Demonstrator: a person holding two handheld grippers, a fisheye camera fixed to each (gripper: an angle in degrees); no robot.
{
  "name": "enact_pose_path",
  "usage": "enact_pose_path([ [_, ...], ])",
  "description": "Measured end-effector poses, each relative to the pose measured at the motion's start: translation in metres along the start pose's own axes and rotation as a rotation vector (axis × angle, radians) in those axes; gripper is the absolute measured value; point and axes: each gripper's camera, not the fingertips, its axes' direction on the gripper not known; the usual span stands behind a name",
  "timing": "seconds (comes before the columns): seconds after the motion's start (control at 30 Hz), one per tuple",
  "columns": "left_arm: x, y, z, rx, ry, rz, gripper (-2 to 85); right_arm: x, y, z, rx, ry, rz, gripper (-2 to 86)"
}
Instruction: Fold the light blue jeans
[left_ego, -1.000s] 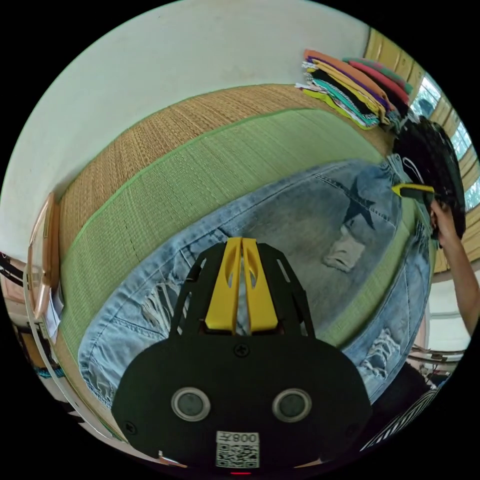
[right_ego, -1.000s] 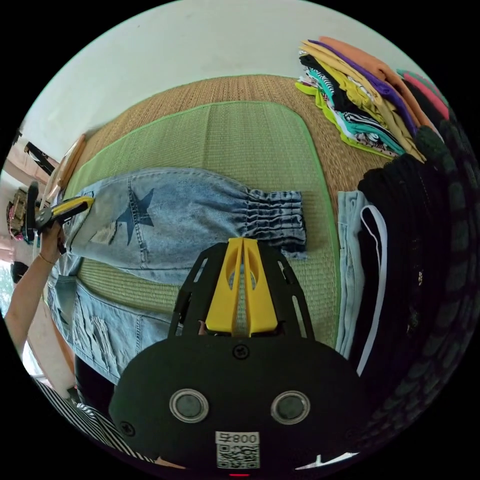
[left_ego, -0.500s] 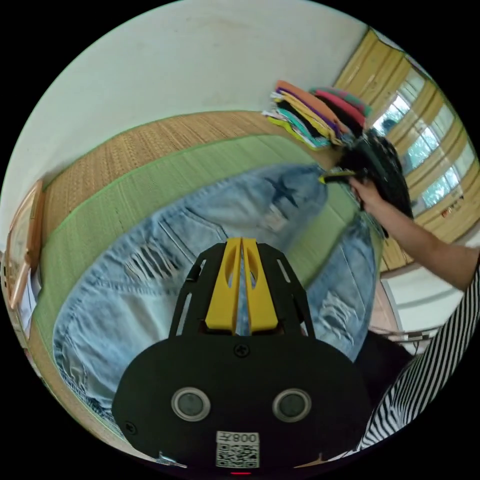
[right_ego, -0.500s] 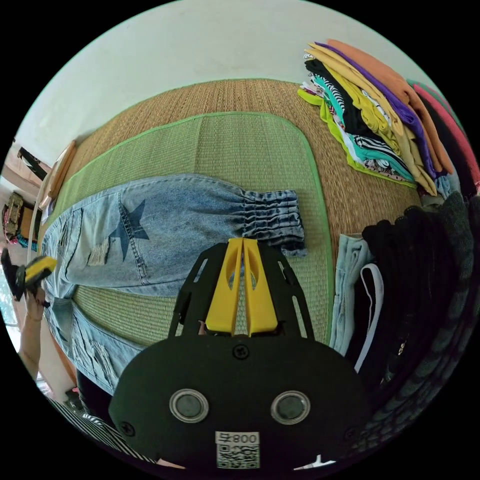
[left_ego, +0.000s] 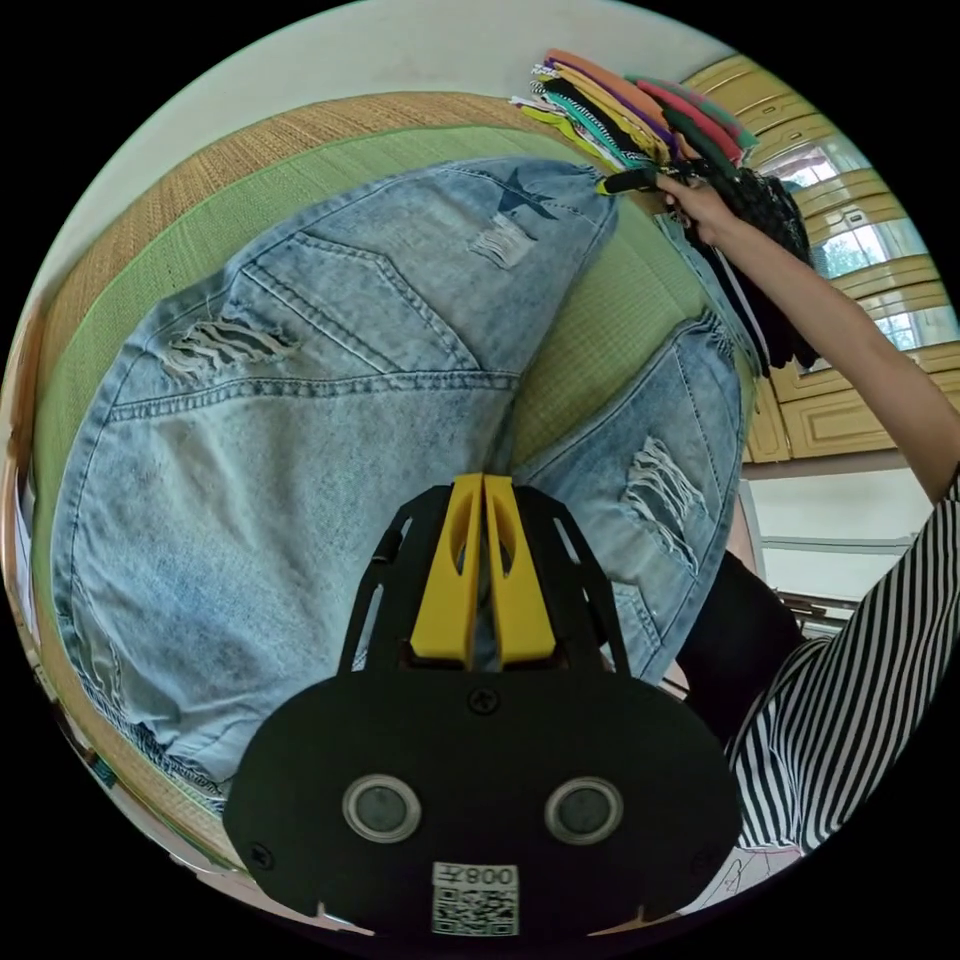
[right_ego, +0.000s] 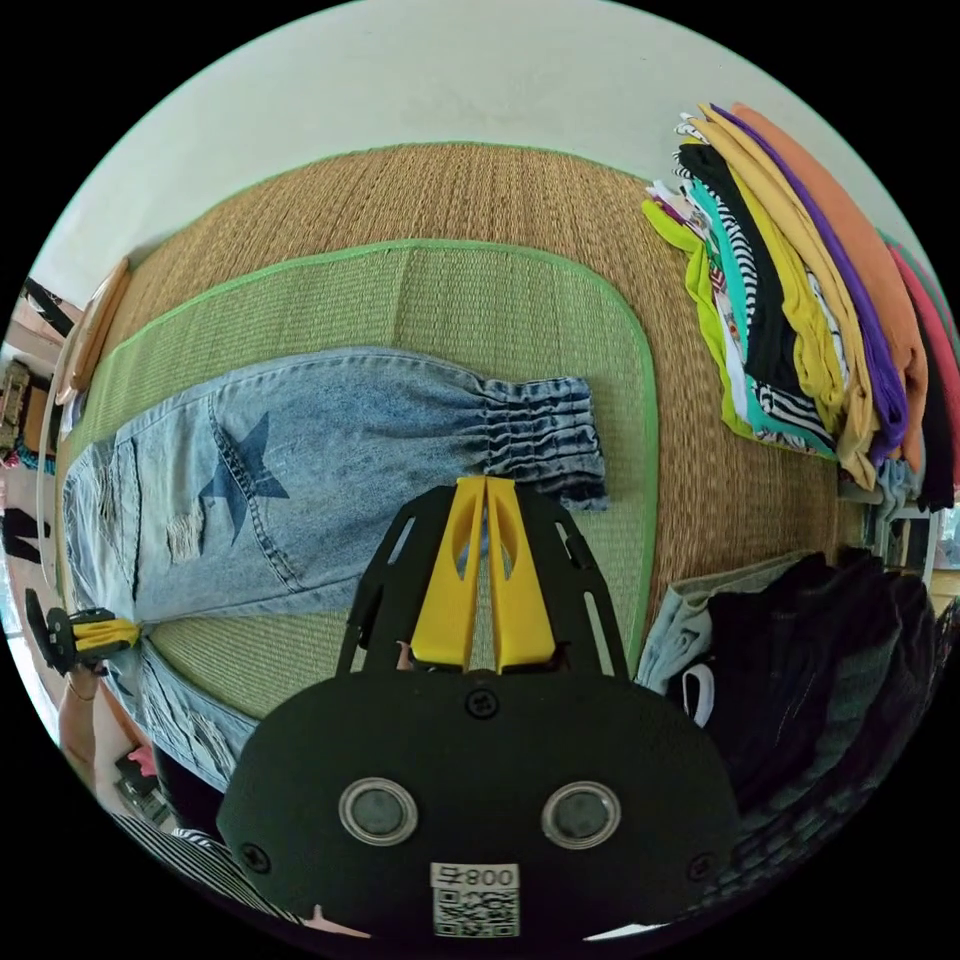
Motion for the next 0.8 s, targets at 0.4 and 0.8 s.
enact_pose_path([
  [0.4, -0.086, 0.023, -0.014, 0.205, -0.3, -0.28, 0.1, -0.003, -0.01, -0.043, 0.146, -0.034, -0.001, 0.0],
  [0.8, -0.12, 0.04, 0.012, 0.195, -0.324, -0.29, 0.0, 0.054, 0.038, -0.032, 0.062, -0.049, 0.085, 0.1],
])
